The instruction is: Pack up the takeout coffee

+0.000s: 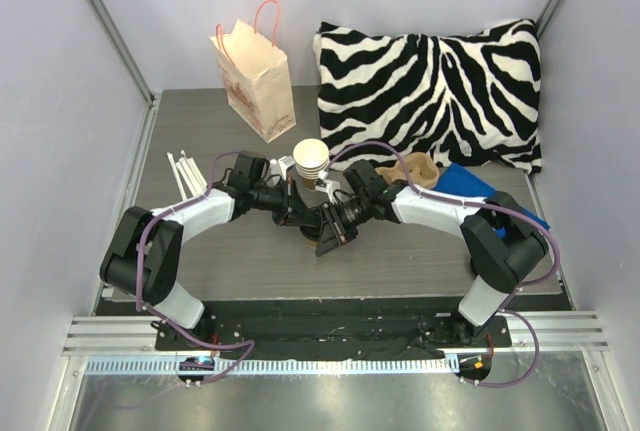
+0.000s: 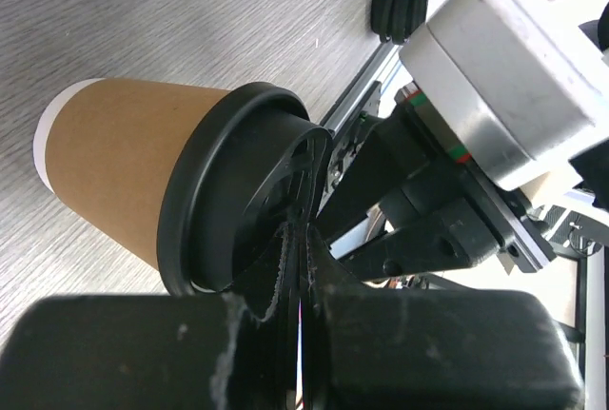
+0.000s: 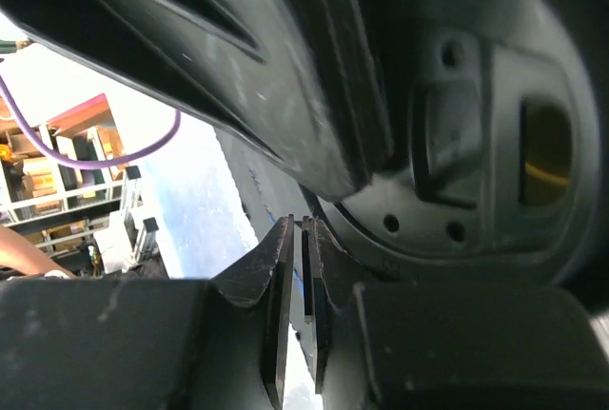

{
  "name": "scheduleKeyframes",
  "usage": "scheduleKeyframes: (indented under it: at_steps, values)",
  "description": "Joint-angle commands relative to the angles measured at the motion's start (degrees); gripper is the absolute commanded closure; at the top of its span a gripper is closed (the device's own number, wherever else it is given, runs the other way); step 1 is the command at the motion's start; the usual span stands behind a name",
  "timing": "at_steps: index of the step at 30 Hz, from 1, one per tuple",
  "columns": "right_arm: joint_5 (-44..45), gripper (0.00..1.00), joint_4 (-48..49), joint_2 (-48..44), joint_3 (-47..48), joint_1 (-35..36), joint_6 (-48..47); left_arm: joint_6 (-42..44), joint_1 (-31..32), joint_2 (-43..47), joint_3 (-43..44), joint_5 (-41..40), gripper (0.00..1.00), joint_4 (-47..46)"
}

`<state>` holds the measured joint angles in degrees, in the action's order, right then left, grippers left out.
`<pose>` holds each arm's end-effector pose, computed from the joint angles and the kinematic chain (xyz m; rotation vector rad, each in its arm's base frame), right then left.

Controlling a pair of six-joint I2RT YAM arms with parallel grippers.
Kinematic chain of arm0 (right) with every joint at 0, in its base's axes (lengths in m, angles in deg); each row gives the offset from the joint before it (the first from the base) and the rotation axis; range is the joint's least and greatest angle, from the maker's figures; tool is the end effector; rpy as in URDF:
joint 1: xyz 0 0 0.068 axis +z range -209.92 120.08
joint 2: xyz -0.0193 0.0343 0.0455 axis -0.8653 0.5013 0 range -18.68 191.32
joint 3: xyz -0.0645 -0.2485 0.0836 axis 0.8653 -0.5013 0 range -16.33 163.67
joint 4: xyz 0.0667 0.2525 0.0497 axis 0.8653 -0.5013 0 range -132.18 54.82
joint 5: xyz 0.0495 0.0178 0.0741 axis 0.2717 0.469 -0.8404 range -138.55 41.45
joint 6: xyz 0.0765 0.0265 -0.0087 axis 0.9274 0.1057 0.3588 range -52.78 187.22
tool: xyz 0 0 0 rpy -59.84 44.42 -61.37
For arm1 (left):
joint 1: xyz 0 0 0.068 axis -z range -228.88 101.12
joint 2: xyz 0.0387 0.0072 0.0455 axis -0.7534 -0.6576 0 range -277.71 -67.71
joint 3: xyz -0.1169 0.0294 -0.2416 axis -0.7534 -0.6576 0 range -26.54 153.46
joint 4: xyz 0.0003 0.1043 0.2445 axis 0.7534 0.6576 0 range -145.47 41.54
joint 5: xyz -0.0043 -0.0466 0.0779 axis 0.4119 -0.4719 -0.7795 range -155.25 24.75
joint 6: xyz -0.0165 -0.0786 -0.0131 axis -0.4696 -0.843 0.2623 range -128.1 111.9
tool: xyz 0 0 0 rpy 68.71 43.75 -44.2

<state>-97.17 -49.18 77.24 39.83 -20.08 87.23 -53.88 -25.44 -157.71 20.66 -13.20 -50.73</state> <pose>0.2336 0.2640 0.1623 -0.8379 2.5307 1.4628 0.2744 -0.1796 0.1625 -0.0194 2.6193 -1.6022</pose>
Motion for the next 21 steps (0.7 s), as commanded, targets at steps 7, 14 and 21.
scheduleKeyframes:
  at_steps: [7, 14, 21]
  values:
    - [-0.3, 0.77, -2.3, -5.4, 5.5, -0.7, -3.3, 3.3, -0.1, 0.7, 0.5, -2.8, 1.0, 3.9]
    - [0.9, 0.64, -13.3, -7.6, 13.6, -2.1, -9.5, 3.2, 0.0, 7.7, 4.3, 0.6, 0.71, 3.6]
    - [11.2, 0.21, -20.8, -9.7, 15.9, -4.2, -17.2, 6.1, -2.2, 15.5, 8.2, -1.1, 0.36, 10.6]
